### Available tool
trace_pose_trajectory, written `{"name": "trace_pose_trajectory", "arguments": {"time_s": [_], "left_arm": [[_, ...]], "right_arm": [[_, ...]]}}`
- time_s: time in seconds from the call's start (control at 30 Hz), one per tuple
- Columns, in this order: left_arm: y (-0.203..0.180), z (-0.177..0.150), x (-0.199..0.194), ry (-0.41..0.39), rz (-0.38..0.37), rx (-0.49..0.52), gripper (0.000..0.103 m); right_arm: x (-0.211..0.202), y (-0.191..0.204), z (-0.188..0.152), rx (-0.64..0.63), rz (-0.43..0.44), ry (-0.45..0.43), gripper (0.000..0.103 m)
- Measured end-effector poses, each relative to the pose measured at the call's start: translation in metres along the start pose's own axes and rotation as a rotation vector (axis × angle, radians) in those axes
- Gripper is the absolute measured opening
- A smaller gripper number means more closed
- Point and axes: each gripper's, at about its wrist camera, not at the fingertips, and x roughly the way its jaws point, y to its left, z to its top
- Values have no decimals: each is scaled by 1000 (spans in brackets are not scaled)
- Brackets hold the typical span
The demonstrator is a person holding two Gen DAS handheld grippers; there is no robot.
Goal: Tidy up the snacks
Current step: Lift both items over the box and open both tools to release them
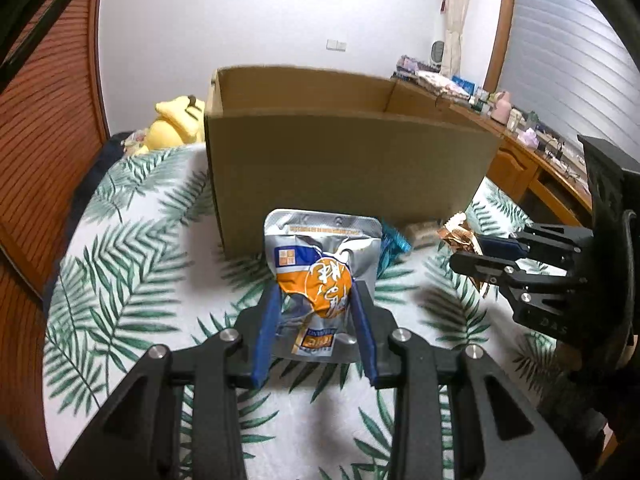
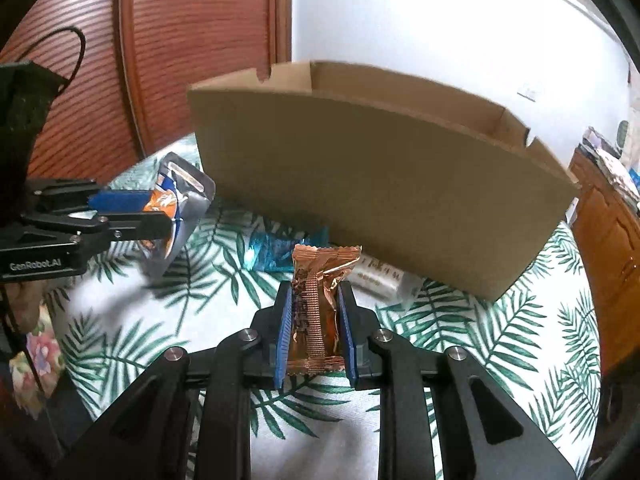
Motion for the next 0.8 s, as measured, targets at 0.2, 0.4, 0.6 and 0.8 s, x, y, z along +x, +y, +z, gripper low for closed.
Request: {"name": "trace_pose_trajectory", "arguments": {"time_s": [0.2,0.4,0.6,0.8], "left_arm": [[-3,26,-19,-73,-8,5,33],[-7,53,-26,-126,-20,9,33],[-10,86,-27,-171,-26,32,33],[-9,117,-17,-196,-22,46,33]], "right_arm": [[-21,-11,14,51,-11,-44,20],[-42,-23,22,80,-29,-83,20],[-59,-28,37,68,-49,-127,20],[-66,-32,64,37,-53,-169,20]]}}
